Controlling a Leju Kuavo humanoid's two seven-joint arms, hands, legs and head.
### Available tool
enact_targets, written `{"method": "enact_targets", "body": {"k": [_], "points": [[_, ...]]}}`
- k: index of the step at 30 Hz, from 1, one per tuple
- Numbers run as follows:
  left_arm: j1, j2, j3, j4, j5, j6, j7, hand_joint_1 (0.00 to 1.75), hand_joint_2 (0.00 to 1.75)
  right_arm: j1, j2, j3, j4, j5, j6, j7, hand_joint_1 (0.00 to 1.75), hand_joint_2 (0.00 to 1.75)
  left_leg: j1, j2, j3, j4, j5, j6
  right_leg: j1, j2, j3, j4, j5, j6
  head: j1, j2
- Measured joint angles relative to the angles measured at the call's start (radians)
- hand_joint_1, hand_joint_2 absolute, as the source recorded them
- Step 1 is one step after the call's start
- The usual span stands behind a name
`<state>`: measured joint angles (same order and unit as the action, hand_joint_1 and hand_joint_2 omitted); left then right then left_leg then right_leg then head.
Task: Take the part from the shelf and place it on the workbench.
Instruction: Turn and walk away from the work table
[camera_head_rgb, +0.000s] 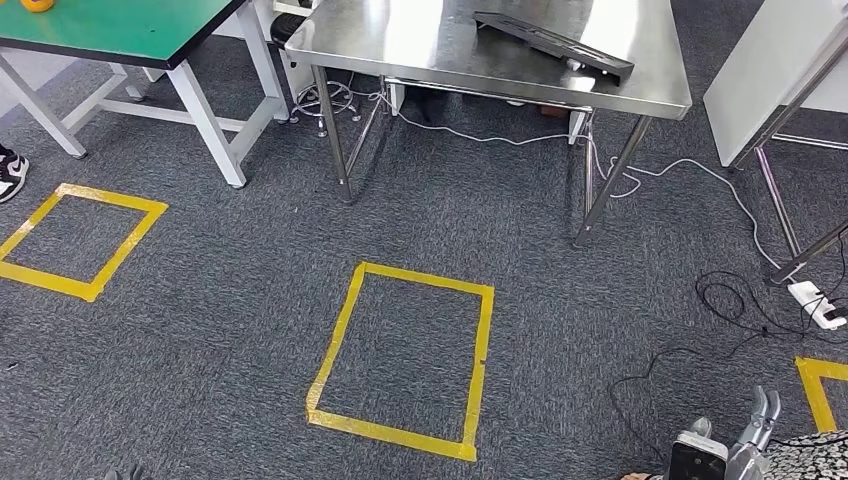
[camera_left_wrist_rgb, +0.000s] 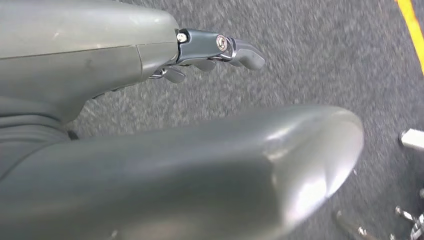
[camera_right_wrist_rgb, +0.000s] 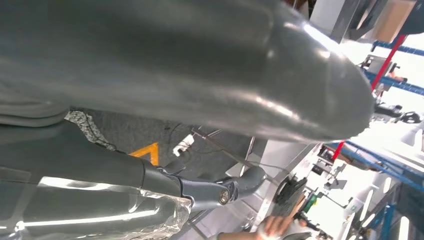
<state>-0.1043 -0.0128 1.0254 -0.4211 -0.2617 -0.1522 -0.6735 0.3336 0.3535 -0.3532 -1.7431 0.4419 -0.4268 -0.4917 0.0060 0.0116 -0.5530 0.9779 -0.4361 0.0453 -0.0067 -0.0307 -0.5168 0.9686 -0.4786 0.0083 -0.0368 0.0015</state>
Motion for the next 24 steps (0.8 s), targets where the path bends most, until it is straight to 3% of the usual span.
{"method": "enact_targets", "body": {"k": [2,4,5,6,7,9,11,12,14,16,19,20,21,22,24], "points": [[-0.001,-0.002,0.000,0.000,0.000,0.001,0.000,0.00,0.00,0.000,-0.001,0.000,0.000,0.002,-0.001,0.000,0.00,0.00,0.004,-0.007,0.002,-0.013,0.011,0.014,0.000,0.012,-0.039,0.074,-0.042,-0.001,0.004,0.000],[-0.002,-0.005,0.000,0.000,0.000,0.001,-0.001,0.00,0.00,0.001,-0.002,-0.002,0.001,0.001,-0.001,0.001,0.00,0.00,0.002,-0.016,-0.006,-0.013,0.016,0.019,-0.004,0.022,-0.109,0.216,-0.105,-0.005,0.006,0.000],[-0.001,-0.007,0.000,0.000,0.000,0.001,0.000,0.00,0.00,0.002,-0.003,-0.004,0.002,0.000,-0.001,0.001,0.00,0.00,0.001,-0.022,-0.009,-0.012,0.017,0.019,-0.005,0.024,-0.137,0.274,-0.123,-0.002,0.006,0.000],[0.000,-0.009,0.000,0.000,0.000,0.001,0.000,0.00,0.00,0.002,-0.004,-0.007,0.003,-0.002,0.000,0.000,0.00,0.00,0.001,-0.028,-0.011,-0.012,0.019,0.019,-0.007,0.025,-0.147,0.296,-0.125,0.005,0.006,0.000],[0.001,-0.011,0.000,0.001,0.000,0.001,0.000,0.00,0.00,0.002,-0.004,-0.009,0.005,-0.004,0.001,0.000,0.00,0.00,0.001,-0.034,-0.012,-0.011,0.020,0.017,-0.010,0.026,-0.135,0.275,-0.109,0.014,0.007,0.000],[0.001,-0.015,0.000,0.001,0.003,-0.007,-0.004,0.00,0.00,0.000,-0.004,-0.015,0.007,-0.016,0.005,-0.010,0.00,0.00,0.001,-0.047,-0.014,-0.005,0.020,0.012,-0.018,0.036,-0.062,0.134,-0.053,0.030,0.007,0.000],[-0.002,-0.018,0.000,0.000,0.011,-0.021,-0.010,0.00,0.00,-0.005,-0.005,-0.018,0.008,-0.031,0.009,-0.028,0.00,0.00,-0.002,-0.058,-0.019,0.005,0.017,0.000,-0.020,0.048,-0.009,0.023,-0.015,0.028,0.007,0.000],[-0.004,-0.018,0.000,-0.001,0.016,-0.026,-0.013,0.00,0.00,-0.009,-0.005,-0.018,0.008,-0.037,0.010,-0.035,0.00,0.00,-0.003,-0.062,-0.022,0.009,0.016,-0.006,-0.018,0.051,-0.001,0.004,-0.009,0.022,0.007,0.000],[-0.006,-0.017,0.000,-0.004,0.025,-0.028,-0.014,0.00,0.00,-0.017,-0.005,-0.019,0.009,-0.041,0.010,-0.040,0.00,0.00,0.000,-0.066,-0.028,0.013,0.018,-0.017,-0.019,0.044,0.000,0.006,-0.003,0.007,0.005,0.000],[-0.007,-0.018,0.000,-0.008,0.033,-0.029,-0.014,0.00,0.00,-0.022,-0.006,-0.019,0.009,-0.044,0.009,-0.043,0.00,0.00,0.005,-0.053,-0.044,0.045,-0.004,-0.026,-0.025,0.035,0.003,0.005,0.003,-0.007,0.003,0.000],[-0.010,-0.019,0.000,-0.014,0.041,-0.030,-0.016,0.00,0.00,-0.024,-0.009,-0.019,0.014,-0.060,0.006,-0.050,0.00,0.00,0.010,-0.024,-0.121,0.222,-0.101,-0.040,-0.021,0.018,0.001,0.004,0.005,-0.017,-0.004,0.000],[-0.010,-0.020,0.000,-0.015,0.042,-0.029,-0.016,0.00,0.00,-0.025,-0.011,-0.019,0.018,-0.068,0.004,-0.054,0.00,0.00,0.011,-0.020,-0.148,0.282,-0.123,-0.043,-0.019,0.012,0.000,0.005,0.005,-0.017,-0.004,0.000],[-0.009,-0.021,0.000,-0.016,0.043,-0.029,-0.017,0.00,0.00,-0.028,-0.012,-0.019,0.023,-0.075,0.002,-0.057,0.00,0.00,0.012,-0.018,-0.160,0.309,-0.127,-0.043,-0.016,0.005,-0.001,0.005,0.005,-0.017,-0.004,0.000],[-0.009,-0.022,-0.001,-0.017,0.043,-0.028,-0.017,0.00,0.00,-0.031,-0.014,-0.019,0.027,-0.080,0.000,-0.060,0.00,0.00,0.013,-0.016,-0.152,0.295,-0.111,-0.041,-0.014,-0.001,-0.001,0.005,0.005,-0.017,-0.004,0.000],[-0.010,-0.022,-0.003,-0.020,0.043,-0.026,-0.018,0.00,0.00,-0.041,-0.018,-0.018,0.034,-0.086,-0.002,-0.064,0.00,0.00,0.011,-0.002,-0.081,0.163,-0.049,-0.029,-0.010,-0.011,0.002,0.005,0.004,-0.017,-0.004,0.000]]}}
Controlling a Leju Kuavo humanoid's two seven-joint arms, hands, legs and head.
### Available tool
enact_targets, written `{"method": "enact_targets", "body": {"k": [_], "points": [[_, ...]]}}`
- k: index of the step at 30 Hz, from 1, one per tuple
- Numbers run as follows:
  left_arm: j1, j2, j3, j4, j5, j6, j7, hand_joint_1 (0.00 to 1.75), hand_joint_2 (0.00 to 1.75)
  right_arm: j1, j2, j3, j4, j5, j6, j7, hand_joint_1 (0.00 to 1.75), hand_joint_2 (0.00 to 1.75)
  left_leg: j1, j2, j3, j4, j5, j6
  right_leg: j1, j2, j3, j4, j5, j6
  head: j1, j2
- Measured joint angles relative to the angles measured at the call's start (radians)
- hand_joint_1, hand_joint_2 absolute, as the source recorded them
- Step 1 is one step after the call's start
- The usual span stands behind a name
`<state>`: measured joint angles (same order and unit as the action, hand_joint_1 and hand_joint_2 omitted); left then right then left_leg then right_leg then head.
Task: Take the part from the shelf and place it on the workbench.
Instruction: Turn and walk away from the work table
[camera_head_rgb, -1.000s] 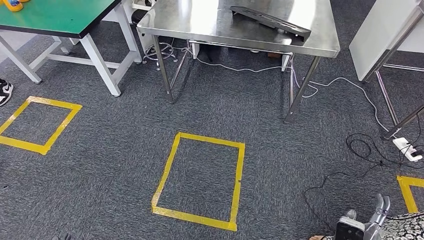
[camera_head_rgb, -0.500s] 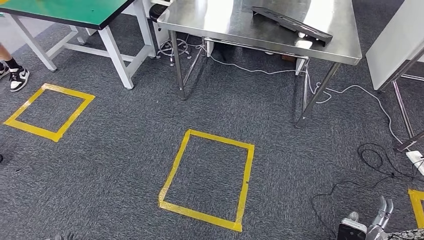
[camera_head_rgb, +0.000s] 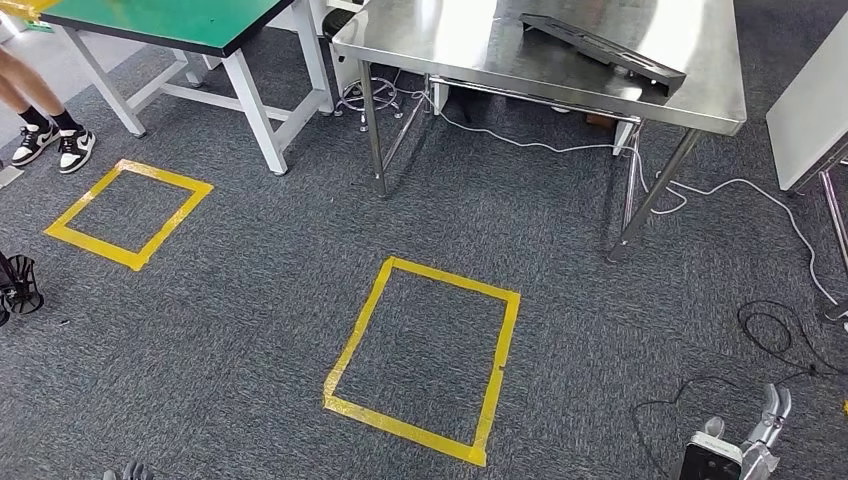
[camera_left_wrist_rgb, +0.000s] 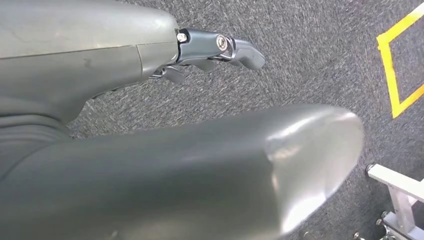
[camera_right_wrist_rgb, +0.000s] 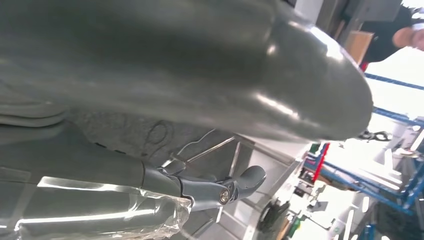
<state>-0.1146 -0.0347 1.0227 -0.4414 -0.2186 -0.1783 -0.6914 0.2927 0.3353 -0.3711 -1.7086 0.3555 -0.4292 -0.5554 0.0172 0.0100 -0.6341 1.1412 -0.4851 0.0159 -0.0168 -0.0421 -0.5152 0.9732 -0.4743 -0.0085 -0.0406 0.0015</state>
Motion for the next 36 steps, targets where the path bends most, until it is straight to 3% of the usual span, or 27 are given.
{"method": "enact_targets", "body": {"k": [2,3,5,7,9,11,12,13,14,16,18,20,22,24,26,27,28,29,30,32,34,36], "points": [[-0.004,0.000,-0.001,-0.005,0.000,0.002,-0.001,0.00,0.00,-0.008,-0.003,0.001,0.005,-0.001,-0.001,-0.001,0.00,0.00,-0.008,0.022,0.059,-0.113,0.035,0.013,0.006,-0.010,0.001,-0.001,-0.001,0.002,0.002,0.000],[-0.006,-0.001,-0.001,-0.006,0.001,0.003,-0.002,0.00,0.00,-0.011,-0.005,0.001,0.007,-0.002,-0.002,-0.002,0.00,0.00,-0.013,0.027,0.069,-0.135,0.038,0.019,0.008,-0.015,0.001,-0.002,-0.001,0.003,0.002,0.000],[-0.008,-0.001,-0.002,-0.009,0.004,0.003,-0.004,0.00,0.00,-0.015,-0.008,0.003,0.011,-0.005,-0.009,-0.002,0.00,0.00,-0.020,0.017,0.068,-0.144,0.041,0.030,0.010,-0.026,0.002,-0.006,-0.001,0.012,0.002,0.000],[-0.008,-0.003,-0.004,-0.011,0.008,0.007,-0.006,0.00,0.00,-0.018,-0.012,0.008,0.014,-0.009,-0.021,-0.002,0.00,0.00,-0.017,0.004,0.075,-0.163,0.054,0.041,0.012,-0.017,-0.008,0.012,-0.014,0.019,0.002,0.000],[-0.013,-0.008,-0.014,-0.015,0.011,0.015,-0.008,0.00,0.00,-0.018,-0.017,0.012,0.016,-0.015,-0.032,-0.002,0.00,0.00,-0.011,-0.010,0.078,-0.177,0.067,0.050,0.010,0.013,-0.056,0.107,-0.063,0.014,0.005,0.000],[-0.017,-0.012,-0.025,-0.021,0.021,0.023,-0.008,0.00,0.00,-0.015,-0.020,0.012,0.019,-0.021,-0.040,-0.001,0.00,0.00,-0.012,-0.026,0.071,-0.178,0.071,0.054,0.005,0.033,-0.126,0.248,-0.119,0.012,0.007,0.000],[-0.017,-0.013,-0.028,-0.023,0.027,0.024,-0.008,0.00,0.00,-0.014,-0.020,0.012,0.021,-0.023,-0.041,0.000,0.00,0.00,-0.012,-0.035,0.069,-0.177,0.072,0.053,0.003,0.036,-0.148,0.289,-0.130,0.017,0.007,0.000],[-0.016,-0.014,-0.030,-0.026,0.033,0.026,-0.007,0.00,0.00,-0.013,-0.021,0.012,0.022,-0.023,-0.042,0.002,0.00,0.00,-0.012,-0.044,0.068,-0.177,0.073,0.052,0.000,0.037,-0.151,0.294,-0.124,0.025,0.007,0.000],[-0.016,-0.015,-0.032,-0.027,0.039,0.025,-0.006,0.00,0.00,-0.014,-0.020,0.012,0.023,-0.025,-0.041,0.004,0.00,0.00,-0.011,-0.054,0.068,-0.175,0.074,0.050,-0.003,0.039,-0.132,0.255,-0.102,0.036,0.007,0.000],[-0.015,-0.016,-0.036,-0.033,0.050,0.022,-0.002,0.00,0.00,-0.017,-0.020,0.012,0.028,-0.029,-0.034,0.007,0.00,0.00,-0.013,-0.073,0.064,-0.167,0.072,0.041,-0.012,0.062,-0.062,0.109,-0.044,0.052,0.009,0.000],[-0.015,-0.016,-0.040,-0.041,0.057,0.019,0.000,0.00,0.00,-0.021,-0.020,0.013,0.039,-0.033,-0.028,0.008,0.00,0.00,-0.016,-0.090,0.054,-0.155,0.069,0.027,-0.015,0.083,-0.020,0.018,-0.012,0.047,0.008,0.000],[-0.012,-0.013,-0.044,-0.049,0.060,0.019,0.000,0.00,0.00,-0.027,-0.020,0.017,0.053,-0.033,-0.027,0.006,0.00,0.00,-0.013,-0.105,0.046,-0.150,0.070,0.014,-0.013,0.076,-0.016,0.010,-0.004,0.030,0.006,0.000],[-0.008,-0.011,-0.047,-0.054,0.062,0.020,0.002,0.00,0.00,-0.032,-0.019,0.023,0.066,-0.034,-0.027,0.005,0.00,0.00,-0.007,-0.089,0.036,-0.132,0.061,0.004,-0.017,0.061,-0.011,0.009,0.001,0.015,0.005,0.000],[-0.007,-0.010,-0.049,-0.058,0.063,0.020,0.003,0.00,0.00,-0.035,-0.019,0.027,0.075,-0.036,-0.027,0.003,0.00,0.00,-0.004,-0.047,-0.002,-0.047,0.011,-0.005,-0.019,0.045,-0.008,0.007,0.002,0.003,0.001,0.000],[-0.006,-0.011,-0.051,-0.060,0.064,0.020,0.004,0.00,0.00,-0.034,-0.019,0.027,0.083,-0.044,-0.024,0.002,0.00,0.00,-0.001,-0.023,-0.069,0.093,-0.052,-0.013,-0.012,0.026,-0.007,0.007,-0.001,-0.002,-0.003,0.000],[-0.004,-0.011,-0.051,-0.060,0.066,0.020,0.005,0.00,0.00,-0.035,-0.019,0.027,0.087,-0.050,-0.021,0.002,0.00,0.00,0.001,-0.019,-0.094,0.142,-0.067,-0.015,-0.010,0.017,-0.007,0.007,-0.002,-0.004,-0.003,0.000],[-0.001,-0.011,-0.052,-0.062,0.069,0.020,0.006,0.00,0.00,-0.035,-0.019,0.027,0.091,-0.057,-0.018,0.001,0.00,0.00,0.002,-0.016,-0.100,0.154,-0.063,-0.015,-0.008,0.008,-0.007,0.007,-0.003,-0.005,-0.003,0.000],[0.002,-0.011,-0.051,-0.065,0.074,0.021,0.007,0.00,0.00,-0.036,-0.019,0.027,0.095,-0.062,-0.015,0.001,0.00,0.00,0.003,-0.012,-0.084,0.121,-0.040,-0.013,-0.006,0.000,-0.005,0.007,-0.004,-0.006,-0.003,0.000],[0.004,-0.010,-0.051,-0.069,0.078,0.021,0.009,0.00,0.00,-0.037,-0.019,0.028,0.099,-0.065,-0.014,0.000,0.00,0.00,0.002,-0.003,-0.049,0.056,-0.006,-0.008,-0.005,-0.007,-0.003,0.007,-0.006,-0.006,-0.003,0.000],[0.006,-0.009,-0.051,-0.080,0.085,0.021,0.011,0.00,0.00,-0.040,-0.019,0.031,0.104,-0.069,-0.013,-0.002,0.00,0.00,-0.006,0.033,0.022,-0.081,0.042,0.007,0.001,-0.021,0.001,0.007,-0.010,-0.003,-0.001,0.000],[0.006,-0.008,-0.051,-0.089,0.086,0.022,0.012,0.00,0.00,-0.042,-0.020,0.034,0.109,-0.071,-0.013,-0.004,0.00,0.00,-0.016,0.051,0.046,-0.131,0.049,0.019,0.005,-0.035,0.004,0.005,-0.015,0.005,0.000,0.000],[0.007,-0.007,-0.051,-0.095,0.087,0.022,0.013,0.00,0.00,-0.043,-0.020,0.037,0.112,-0.071,-0.013,-0.004,0.00,0.00,-0.016,0.032,0.049,-0.141,0.055,0.029,0.009,-0.049,0.007,0.000,-0.017,0.014,-0.001,0.000]]}}
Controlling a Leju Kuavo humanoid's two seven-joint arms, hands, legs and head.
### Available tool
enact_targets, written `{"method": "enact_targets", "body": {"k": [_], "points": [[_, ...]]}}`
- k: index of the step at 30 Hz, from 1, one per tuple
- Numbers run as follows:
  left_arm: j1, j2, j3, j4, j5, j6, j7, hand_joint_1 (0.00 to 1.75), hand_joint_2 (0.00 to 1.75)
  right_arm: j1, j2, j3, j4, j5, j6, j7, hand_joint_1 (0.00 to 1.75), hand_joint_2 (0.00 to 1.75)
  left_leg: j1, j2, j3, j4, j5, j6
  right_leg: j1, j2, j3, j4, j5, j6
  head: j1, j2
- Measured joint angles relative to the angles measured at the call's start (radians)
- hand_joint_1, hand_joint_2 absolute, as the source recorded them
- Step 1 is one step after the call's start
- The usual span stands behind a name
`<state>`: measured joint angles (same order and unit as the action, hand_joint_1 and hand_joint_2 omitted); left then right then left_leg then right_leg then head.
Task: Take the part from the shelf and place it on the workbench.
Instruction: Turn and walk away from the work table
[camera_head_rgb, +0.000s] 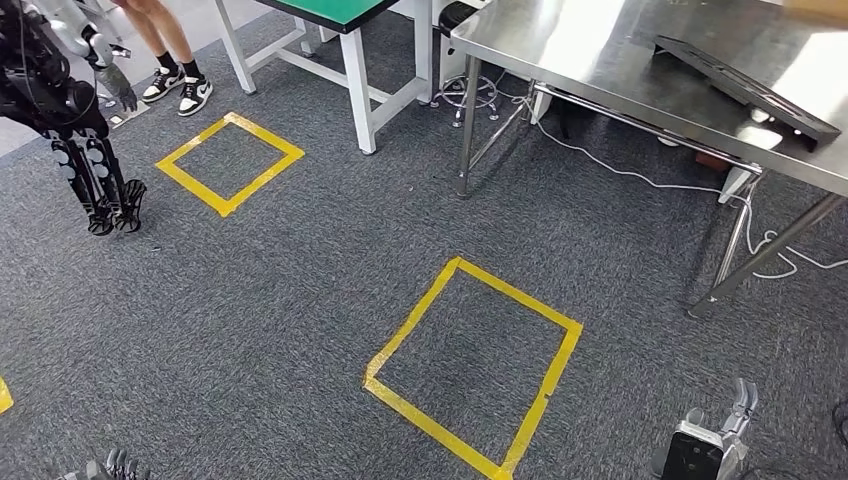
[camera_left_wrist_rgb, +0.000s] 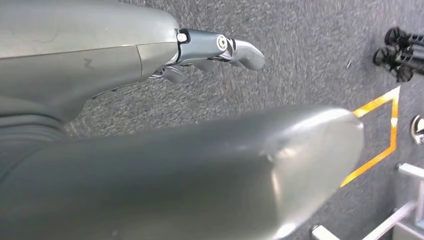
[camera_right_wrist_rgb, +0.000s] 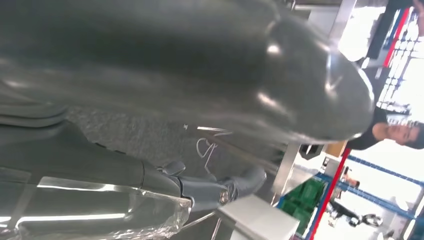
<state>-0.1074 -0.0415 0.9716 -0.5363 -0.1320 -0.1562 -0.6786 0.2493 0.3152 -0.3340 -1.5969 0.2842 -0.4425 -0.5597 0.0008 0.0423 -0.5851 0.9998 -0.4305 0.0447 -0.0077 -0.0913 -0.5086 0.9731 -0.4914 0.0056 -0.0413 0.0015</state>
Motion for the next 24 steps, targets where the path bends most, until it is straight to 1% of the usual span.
{"method": "enact_targets", "body": {"k": [1,2,3,4,5,6,7,8,9,10,11,12,13,14,15,16,17,18,19,20,21,22,23,24], "points": [[0.001,0.000,0.000,-0.002,0.000,0.000,0.000,0.00,0.00,-0.001,0.000,0.002,0.001,0.000,0.000,0.000,0.00,0.00,0.002,-0.010,0.006,-0.012,0.006,0.005,0.001,0.005,-0.001,0.005,-0.006,0.004,0.002,0.000],[0.001,-0.001,0.000,-0.004,0.001,0.001,0.000,0.00,0.00,-0.002,-0.001,0.003,0.002,0.000,0.000,-0.001,0.00,0.00,0.005,-0.020,0.013,-0.025,0.013,0.012,0.002,0.019,-0.010,0.028,-0.020,0.004,0.003,0.000],[0.000,-0.002,0.000,-0.005,0.002,0.001,0.000,0.00,0.00,-0.003,-0.003,0.004,0.003,0.000,0.000,-0.001,0.00,0.00,0.008,-0.030,0.018,-0.036,0.020,0.018,0.001,0.041,-0.033,0.076,-0.045,0.002,0.006,0.000],[0.000,-0.003,0.000,-0.005,0.003,0.001,0.000,0.00,0.00,-0.003,-0.004,0.004,0.004,0.000,0.000,-0.001,0.00,0.00,0.008,-0.040,0.018,-0.039,0.022,0.020,-0.003,0.064,-0.065,0.143,-0.075,-0.001,0.009,0.000],[-0.001,-0.004,0.000,-0.006,0.004,0.001,0.001,0.00,0.00,-0.003,-0.005,0.004,0.007,0.000,0.000,-0.001,0.00,0.00,0.008,-0.051,0.017,-0.039,0.024,0.023,-0.005,0.078,-0.103,0.217,-0.103,-0.003,0.011,0.000],[0.000,-0.004,0.000,-0.006,0.006,0.001,0.003,0.00,0.00,-0.002,-0.006,0.004,0.009,0.000,-0.001,0.000,0.00,0.00,0.008,-0.063,0.015,-0.039,0.024,0.022,-0.007,0.084,-0.134,0.273,-0.120,-0.001,0.013,0.000],[0.002,-0.006,0.000,-0.008,0.008,0.001,0.004,0.00,0.00,-0.002,-0.007,0.004,0.012,0.000,-0.001,0.001,0.00,0.00,0.008,-0.074,0.015,-0.038,0.024,0.022,-0.009,0.087,-0.148,0.294,-0.120,0.006,0.013,0.000],[0.003,-0.008,0.000,-0.010,0.010,0.000,0.006,0.00,0.00,-0.003,-0.008,0.004,0.014,0.002,-0.002,0.002,0.00,0.00,0.008,-0.086,0.015,-0.037,0.023,0.021,-0.011,0.088,-0.143,0.276,-0.103,0.015,0.013,0.000],[0.003,-0.010,0.000,-0.013,0.012,0.000,0.008,0.00,0.00,-0.003,-0.009,0.004,0.015,0.004,-0.002,0.003,0.00,0.00,0.008,-0.098,0.016,-0.035,0.022,0.018,-0.014,0.091,-0.119,0.219,-0.073,0.025,0.013,0.000],[0.004,-0.013,0.000,-0.015,0.014,-0.001,0.009,0.00,0.00,-0.004,-0.011,0.004,0.017,0.007,-0.002,0.004,0.00,0.00,0.008,-0.110,0.015,-0.030,0.020,0.014,-0.019,0.106,-0.085,0.143,-0.039,0.035,0.014,0.000],[0.004,-0.016,0.000,-0.017,0.016,-0.002,0.010,0.00,0.00,-0.004,-0.013,0.004,0.018,0.010,-0.002,0.005,0.00,0.00,0.006,-0.120,0.011,-0.022,0.017,0.008,-0.022,0.120,-0.058,0.078,-0.012,0.038,0.014,0.000],[0.004,-0.018,0.000,-0.019,0.018,-0.003,0.010,0.00,0.00,-0.004,-0.014,0.004,0.019,0.013,-0.002,0.007,0.00,0.00,0.004,-0.128,0.007,-0.015,0.013,0.001,-0.024,0.130,-0.038,0.034,0.005,0.036,0.014,0.000],[0.005,-0.018,0.001,-0.020,0.019,-0.004,0.010,0.00,0.00,-0.005,-0.015,0.004,0.020,0.014,-0.002,0.009,0.00,0.00,0.004,-0.135,0.003,-0.009,0.010,-0.006,-0.023,0.137,-0.030,0.014,0.012,0.031,0.015,0.000],[0.008,-0.019,0.001,-0.020,0.019,-0.005,0.009,0.00,0.00,-0.005,-0.015,0.003,0.020,0.015,-0.002,0.010,0.00,0.00,0.004,-0.140,0.000,-0.006,0.010,-0.012,-0.020,0.131,-0.029,0.014,0.013,0.023,0.014,0.000],[0.011,-0.019,0.001,-0.020,0.019,-0.007,0.007,0.00,0.00,-0.004,-0.015,0.003,0.020,0.016,-0.002,0.010,0.00,0.00,0.008,-0.144,-0.003,-0.005,0.009,-0.017,-0.023,0.124,-0.026,0.014,0.015,0.016,0.014,0.000],[0.014,-0.020,0.001,-0.020,0.018,-0.009,0.005,0.00,0.00,-0.004,-0.015,0.002,0.020,0.016,-0.002,0.010,0.00,0.00,0.011,-0.137,-0.007,0.002,0.005,-0.022,-0.025,0.118,-0.024,0.013,0.017,0.010,0.014,0.000],[0.016,-0.021,0.001,-0.019,0.018,-0.010,0.002,0.00,0.00,-0.004,-0.015,0.001,0.020,0.016,-0.001,0.010,0.00,0.00,0.013,-0.121,-0.015,0.023,-0.008,-0.026,-0.027,0.111,-0.021,0.011,0.018,0.003,0.012,0.000],[0.017,-0.022,0.001,-0.018,0.017,-0.011,0.001,0.00,0.00,-0.002,-0.015,0.000,0.020,0.016,0.000,0.010,0.00,0.00,0.015,-0.099,-0.035,0.067,-0.032,-0.031,-0.028,0.103,-0.018,0.010,0.017,-0.004,0.009,0.000],[0.016,-0.023,0.001,-0.018,0.017,-0.011,-0.001,0.00,0.00,-0.001,-0.015,-0.002,0.020,0.015,0.000,0.009,0.00,0.00,0.016,-0.075,-0.063,0.127,-0.062,-0.035,-0.023,0.095,-0.015,0.010,0.015,-0.010,0.007,0.000],[0.016,-0.024,0.000,-0.016,0.015,-0.011,-0.002,0.00,0.00,0.001,-0.015,-0.006,0.020,0.012,0.002,0.009,0.00,0.00,0.018,-0.060,-0.098,0.199,-0.093,-0.039,-0.020,0.085,-0.014,0.010,0.013,-0.014,0.004,0.000],[0.016,-0.025,0.000,-0.014,0.013,-0.010,-0.004,0.00,0.00,0.002,-0.015,-0.011,0.020,0.005,0.008,0.009,0.00,0.00,0.020,-0.052,-0.129,0.259,-0.114,-0.042,-0.017,0.076,-0.013,0.010,0.011,-0.017,0.004,0.000],[0.016,-0.026,-0.001,-0.011,0.011,-0.009,-0.007,0.00,0.00,0.002,-0.014,-0.017,0.020,-0.003,0.017,0.009,0.00,0.00,0.022,-0.049,-0.147,0.290,-0.118,-0.043,-0.014,0.067,-0.012,0.010,0.009,-0.019,0.004,0.000],[0.016,-0.027,-0.002,-0.007,0.008,-0.007,-0.010,0.00,0.00,0.002,-0.013,-0.024,0.021,-0.011,0.027,0.008,0.00,0.00,0.022,-0.047,-0.148,0.287,-0.105,-0.043,-0.012,0.058,-0.011,0.010,0.007,-0.021,0.004,0.000],[0.015,-0.027,-0.004,-0.005,0.007,-0.005,-0.012,0.00,0.00,0.002,-0.012,-0.031,0.021,-0.015,0.038,0.006,0.00,0.00,0.022,-0.044,-0.127,0.244,-0.078,-0.039,-0.010,0.050,-0.008,0.010,0.005,-0.021,0.004,0.000]]}}
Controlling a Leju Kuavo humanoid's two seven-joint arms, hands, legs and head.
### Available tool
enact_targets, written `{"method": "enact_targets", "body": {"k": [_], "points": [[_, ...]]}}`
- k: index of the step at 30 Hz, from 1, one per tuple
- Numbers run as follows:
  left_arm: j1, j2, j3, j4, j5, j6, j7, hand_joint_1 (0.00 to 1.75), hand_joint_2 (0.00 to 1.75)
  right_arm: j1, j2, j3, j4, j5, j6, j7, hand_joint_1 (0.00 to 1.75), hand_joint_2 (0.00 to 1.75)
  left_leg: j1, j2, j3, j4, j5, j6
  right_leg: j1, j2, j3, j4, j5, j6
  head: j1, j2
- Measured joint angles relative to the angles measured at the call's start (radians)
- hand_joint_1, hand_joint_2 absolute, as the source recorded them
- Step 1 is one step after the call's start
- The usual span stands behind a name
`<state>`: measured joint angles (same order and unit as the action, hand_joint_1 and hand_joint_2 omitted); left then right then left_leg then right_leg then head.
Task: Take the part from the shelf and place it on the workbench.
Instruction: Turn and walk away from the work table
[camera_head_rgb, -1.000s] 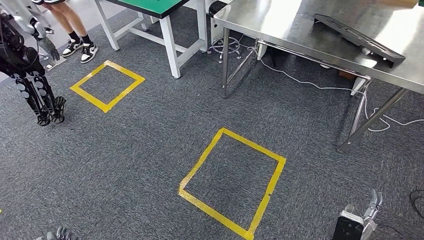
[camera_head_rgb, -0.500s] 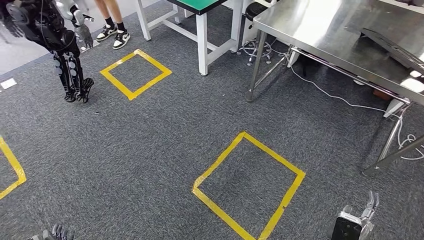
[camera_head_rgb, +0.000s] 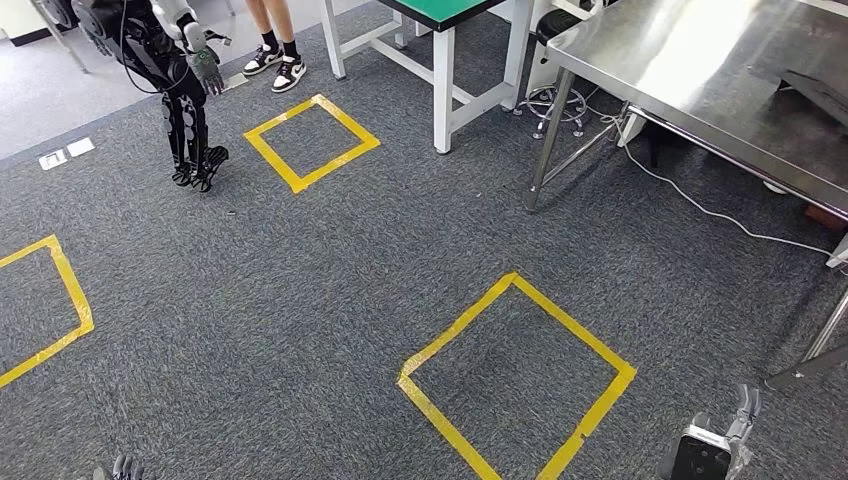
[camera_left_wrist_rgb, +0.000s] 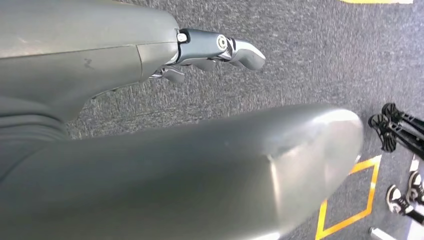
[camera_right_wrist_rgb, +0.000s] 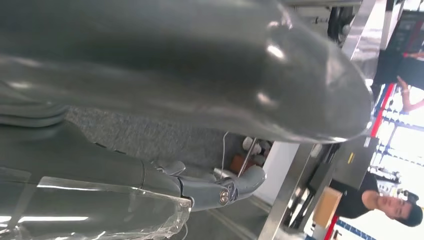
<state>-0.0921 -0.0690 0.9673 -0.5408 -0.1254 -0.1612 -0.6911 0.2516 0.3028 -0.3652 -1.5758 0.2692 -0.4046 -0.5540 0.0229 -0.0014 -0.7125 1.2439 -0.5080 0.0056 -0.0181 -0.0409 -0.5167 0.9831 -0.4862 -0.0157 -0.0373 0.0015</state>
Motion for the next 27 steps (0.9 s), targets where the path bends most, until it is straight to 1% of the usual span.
{"method": "enact_targets", "body": {"k": [1,2,3,4,5,6,7,8,9,10,11,12,13,14,15,16,17,18,19,20,21,22,23,24,25,26,27], "points": [[-0.001,0.000,-0.003,0.002,-0.001,0.002,-0.002,0.00,0.00,0.000,0.001,-0.006,0.001,0.001,0.009,-0.004,0.00,0.00,-0.002,0.010,0.035,-0.067,0.034,0.007,0.002,-0.007,0.003,0.000,-0.003,0.000,0.000,0.000],[-0.003,0.001,-0.007,0.004,-0.001,0.006,-0.004,0.00,0.00,0.000,0.003,-0.011,0.004,0.005,0.016,-0.010,0.00,0.00,-0.007,0.026,0.071,-0.135,0.058,0.014,0.006,-0.015,0.006,0.000,-0.006,0.002,0.000,0.000],[-0.007,0.001,-0.011,0.007,-0.001,0.009,-0.006,0.00,0.00,0.001,0.005,-0.016,0.008,0.011,0.022,-0.017,0.00,0.00,-0.013,0.040,0.099,-0.187,0.073,0.022,0.009,-0.021,0.008,0.000,-0.009,0.006,0.001,0.000],[-0.010,0.002,-0.014,0.010,-0.001,0.012,-0.006,0.00,0.00,0.003,0.007,-0.020,0.013,0.015,0.028,-0.025,0.00,0.00,-0.019,0.049,0.113,-0.216,0.077,0.029,0.012,-0.029,0.009,0.000,-0.012,0.009,0.001,0.000],[-0.012,0.003,-0.016,0.014,-0.002,0.014,-0.007,0.00,0.00,0.006,0.010,-0.023,0.018,0.018,0.032,-0.032,0.00,0.00,-0.024,0.050,0.115,-0.223,0.072,0.034,0.014,-0.037,0.010,-0.002,-0.014,0.013,0.001,0.000],[-0.011,0.006,-0.017,0.017,-0.001,0.014,-0.007,0.00,0.00,0.008,0.012,-0.024,0.022,0.020,0.035,-0.039,0.00,0.00,-0.026,0.041,0.115,-0.228,0.073,0.040,0.015,-0.045,0.013,-0.005,-0.015,0.017,0.001,0.000],[-0.008,0.008,-0.018,0.019,-0.001,0.013,-0.008,0.00,0.00,0.011,0.015,-0.025,0.024,0.021,0.036,-0.044,0.00,0.00,-0.023,0.032,0.122,-0.239,0.078,0.045,0.017,-0.048,0.014,-0.006,-0.017,0.021,0.000,0.000],[-0.004,0.010,-0.018,0.020,0.000,0.012,-0.008,0.00,0.00,0.014,0.017,-0.025,0.025,0.022,0.036,-0.048,0.00,0.00,-0.021,0.023,0.131,-0.254,0.083,0.051,0.017,-0.037,0.011,0.005,-0.026,0.023,0.002,0.000],[-0.002,0.010,-0.019,0.021,0.001,0.011,-0.009,0.00,0.00,0.017,0.017,-0.025,0.027,0.023,0.034,-0.051,0.00,0.00,-0.018,0.014,0.139,-0.268,0.089,0.056,0.018,-0.020,-0.001,0.034,-0.043,0.023,0.003,0.000],[0.000,0.010,-0.020,0.021,0.000,0.010,-0.009,0.00,0.00,0.022,0.016,-0.026,0.030,0.023,0.033,-0.053,0.00,0.00,-0.015,0.005,0.146,-0.277,0.095,0.059,0.015,0.001,-0.028,0.085,-0.068,0.020,0.005,0.000],[0.000,0.010,-0.021,0.021,-0.003,0.009,-0.010,0.00,0.00,0.027,0.015,-0.027,0.034,0.022,0.031,-0.054,0.00,0.00,-0.017,-0.005,0.146,-0.280,0.096,0.061,0.012,0.019,-0.062,0.152,-0.094,0.016,0.007,0.000],[0.001,0.010,-0.021,0.022,-0.006,0.008,-0.009,0.00,0.00,0.034,0.013,-0.029,0.039,0.019,0.030,-0.053,0.00,0.00,-0.017,-0.016,0.145,-0.279,0.097,0.061,0.009,0.028,-0.097,0.215,-0.114,0.016,0.007,0.000],[0.003,0.010,-0.022,0.022,-0.008,0.008,-0.009,0.00,0.00,0.041,0.012,-0.030,0.044,0.017,0.030,-0.053,0.00,0.00,-0.018,-0.029,0.145,-0.279,0.096,0.061,0.006,0.033,-0.122,0.255,-0.121,0.020,0.008,0.000],[0.005,0.010,-0.022,0.022,-0.009,0.007,-0.009,0.00,0.00,0.047,0.010,-0.032,0.048,0.014,0.029,-0.053,0.00,0.00,-0.018,-0.041,0.145,-0.278,0.095,0.060,0.002,0.035,-0.130,0.257,-0.111,0.028,0.007,0.000],[0.007,0.009,-0.022,0.022,-0.009,0.006,-0.009,0.00,0.00,0.050,0.009,-0.032,0.051,0.013,0.029,-0.053,0.00,0.00,-0.017,-0.054,0.145,-0.275,0.094,0.057,-0.003,0.038,-0.118,0.219,-0.085,0.040,0.007,0.000],[0.008,0.009,-0.022,0.023,-0.009,0.005,-0.009,0.00,0.00,0.052,0.008,-0.033,0.053,0.013,0.028,-0.053,0.00,0.00,-0.015,-0.066,0.145,-0.270,0.090,0.052,-0.010,0.046,-0.090,0.148,-0.051,0.052,0.008,0.000],[0.009,0.008,-0.022,0.023,-0.009,0.004,-0.009,0.00,0.00,0.052,0.007,-0.033,0.055,0.012,0.028,-0.053,0.00,0.00,-0.016,-0.077,0.143,-0.263,0.086,0.046,-0.013,0.057,-0.064,0.086,-0.023,0.059,0.008,0.000],[0.009,0.008,-0.022,0.023,-0.009,0.003,-0.009,0.00,0.00,0.052,0.007,-0.033,0.057,0.012,0.028,-0.053,0.00,0.00,-0.016,-0.085,0.141,-0.254,0.080,0.038,-0.015,0.067,-0.044,0.037,-0.004,0.059,0.009,0.000],[0.011,0.008,-0.022,0.023,-0.009,0.003,-0.009,0.00,0.00,0.053,0.006,-0.034,0.059,0.011,0.028,-0.054,0.00,0.00,-0.017,-0.092,0.137,-0.247,0.076,0.032,-0.015,0.073,-0.033,0.014,0.003,0.053,0.010,0.000],[0.013,0.009,-0.022,0.023,-0.009,0.003,-0.009,0.00,0.00,0.053,0.006,-0.035,0.061,0.010,0.027,-0.054,0.00,0.00,-0.018,-0.096,0.134,-0.244,0.073,0.028,-0.011,0.072,-0.031,0.016,0.002,0.044,0.010,0.000],[0.017,0.009,-0.022,0.022,-0.009,0.003,-0.010,0.00,0.00,0.054,0.006,-0.035,0.061,0.008,0.027,-0.055,0.00,0.00,-0.015,-0.100,0.132,-0.240,0.072,0.025,-0.011,0.067,-0.027,0.014,0.004,0.036,0.010,0.000],[0.021,0.010,-0.022,0.022,-0.008,0.003,-0.010,0.00,0.00,0.054,0.006,-0.036,0.061,0.007,0.027,-0.054,0.00,0.00,-0.012,-0.094,0.130,-0.237,0.070,0.022,-0.012,0.063,-0.024,0.014,0.005,0.030,0.009,0.000],[0.025,0.011,-0.022,0.022,-0.008,0.003,-0.010,0.00,0.00,0.055,0.007,-0.037,0.060,0.007,0.028,-0.054,0.00,0.00,-0.010,-0.077,0.126,-0.223,0.062,0.019,-0.012,0.058,-0.021,0.014,0.006,0.025,0.008,0.000],[0.027,0.011,-0.022,0.022,-0.007,0.002,-0.010,0.00,0.00,0.057,0.008,-0.037,0.058,0.009,0.028,-0.053,0.00,0.00,-0.009,-0.055,0.114,-0.194,0.045,0.015,-0.012,0.052,-0.019,0.013,0.006,0.019,0.006,0.000],[0.027,0.011,-0.022,0.022,-0.007,0.002,-0.010,0.00,0.00,0.060,0.010,-0.037,0.056,0.013,0.028,-0.051,0.00,0.00,-0.008,-0.030,0.090,-0.140,0.015,0.010,-0.009,0.044,-0.018,0.013,0.005,0.014,0.004,0.000],[0.027,0.011,-0.022,0.022,-0.006,0.000,-0.010,0.00,0.00,0.063,0.012,-0.038,0.054,0.017,0.029,-0.047,0.00,0.00,-0.008,-0.012,0.057,-0.072,-0.019,0.007,-0.005,0.035,-0.017,0.013,0.004,0.009,0.002,0.000],[0.027,0.011,-0.022,0.022,-0.006,-0.002,-0.010,0.00,0.00,0.065,0.014,-0.038,0.053,0.022,0.029,-0.043,0.00,0.00,-0.007,-0.006,0.021,-0.001,-0.050,0.006,-0.001,0.026,-0.017,0.013,0.002,0.005,0.002,0.000]]}}
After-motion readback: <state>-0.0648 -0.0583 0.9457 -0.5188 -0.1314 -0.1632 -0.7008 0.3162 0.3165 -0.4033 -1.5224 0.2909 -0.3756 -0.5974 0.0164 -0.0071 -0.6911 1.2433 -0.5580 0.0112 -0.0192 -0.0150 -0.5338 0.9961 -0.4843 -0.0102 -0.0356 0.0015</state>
